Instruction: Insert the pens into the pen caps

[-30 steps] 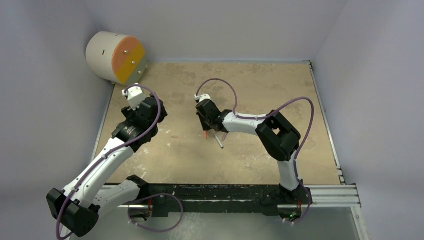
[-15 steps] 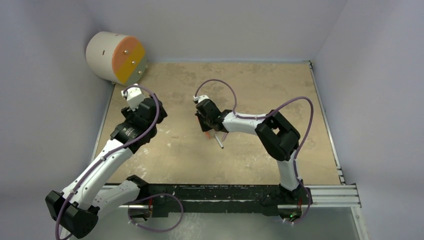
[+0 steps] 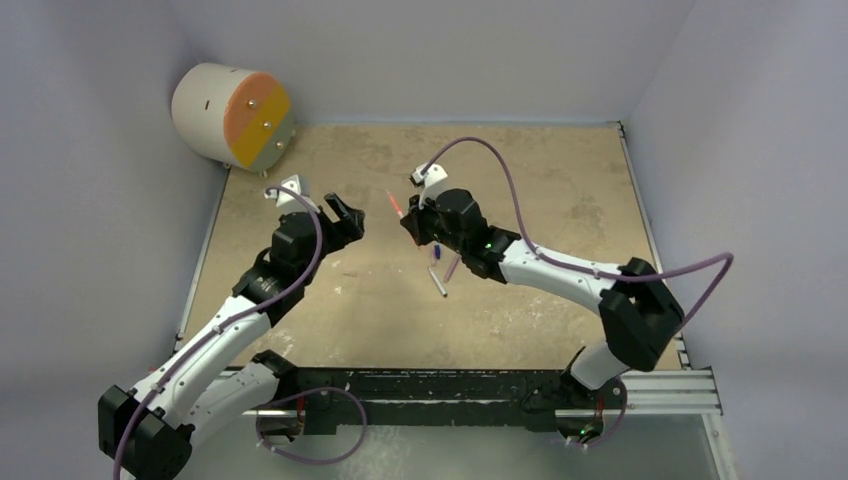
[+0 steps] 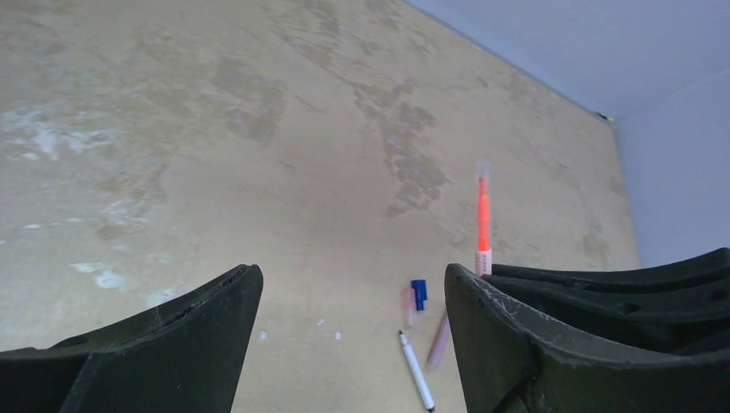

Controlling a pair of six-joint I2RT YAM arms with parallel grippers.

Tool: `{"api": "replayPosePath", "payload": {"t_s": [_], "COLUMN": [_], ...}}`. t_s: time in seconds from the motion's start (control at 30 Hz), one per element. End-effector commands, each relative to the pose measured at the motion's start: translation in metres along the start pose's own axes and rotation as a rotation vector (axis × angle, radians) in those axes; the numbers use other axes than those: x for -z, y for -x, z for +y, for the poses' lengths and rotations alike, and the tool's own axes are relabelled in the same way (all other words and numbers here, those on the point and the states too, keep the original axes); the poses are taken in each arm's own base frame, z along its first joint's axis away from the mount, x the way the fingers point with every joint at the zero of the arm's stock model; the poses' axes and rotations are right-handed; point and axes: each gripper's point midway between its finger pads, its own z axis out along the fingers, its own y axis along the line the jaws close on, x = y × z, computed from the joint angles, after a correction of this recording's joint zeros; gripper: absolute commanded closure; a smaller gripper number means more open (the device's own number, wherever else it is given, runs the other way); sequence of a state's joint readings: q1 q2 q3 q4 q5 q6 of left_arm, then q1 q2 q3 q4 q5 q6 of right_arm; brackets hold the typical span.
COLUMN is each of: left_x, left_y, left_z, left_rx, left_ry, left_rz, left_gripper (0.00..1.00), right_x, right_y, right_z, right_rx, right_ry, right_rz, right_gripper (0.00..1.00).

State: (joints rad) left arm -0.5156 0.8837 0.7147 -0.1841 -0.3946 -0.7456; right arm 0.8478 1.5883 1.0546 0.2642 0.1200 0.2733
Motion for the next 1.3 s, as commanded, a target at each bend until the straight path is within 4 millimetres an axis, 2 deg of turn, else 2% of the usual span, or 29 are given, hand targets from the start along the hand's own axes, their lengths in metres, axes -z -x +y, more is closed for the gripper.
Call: {"api": "replayPosePath", "payload": {"t_s": [0.0,0.03,0.1,0.27,0.4,0.57,0.9,1.03,1.17,1.27], "left_x": [0.004,0.003,0.004,0.008,0.016,0.012,0.012,0.013,0.011,0.008], "left_y": [0.018,0.015,0.014,0.012,0.014,0.012,0.007,0.005,0.007,0.011], "left_z": [-0.053,-0.055,-0.064,-0.087,-0.104,-0.105,-0.137,-0.142,-0.147,-0.148], "left_rx": [0.027,0.025,0.038,0.058,0.083,0.077,0.061,0.056,0.083,0.093], "left_ry": [-0.267,-0.283,-0.345,-0.476,-0.583,-0.582,-0.659,-0.653,-0.653,-0.630], "left_rz": [-0.055,-0.053,-0.066,-0.063,-0.079,-0.079,-0.057,-0.063,-0.075,-0.093], "left_gripper": [0.22,0.21,0.21,0.20,0.25,0.34,0.36,0.40,0.42,0.54], "right_x": [0.028,0.034,0.041,0.049,0.054,0.063,0.065,0.071,0.068,0.069], "right_y": [0.054,0.064,0.060,0.072,0.075,0.082,0.078,0.077,0.067,0.067], "right_z": [0.022,0.025,0.028,0.030,0.033,0.034,0.041,0.042,0.038,0.036], "right_rx": [0.029,0.034,0.057,0.100,0.106,0.129,0.156,0.159,0.161,0.163], "right_ry": [0.131,0.151,0.180,0.191,0.206,0.217,0.257,0.272,0.258,0.249], "right_rz": [-0.207,-0.248,-0.258,-0.302,-0.313,-0.329,-0.323,-0.328,-0.309,-0.306], "right_gripper": [1.00,1.00,1.00,1.00,1.00,1.00,1.00,1.00,1.00,1.00]}}
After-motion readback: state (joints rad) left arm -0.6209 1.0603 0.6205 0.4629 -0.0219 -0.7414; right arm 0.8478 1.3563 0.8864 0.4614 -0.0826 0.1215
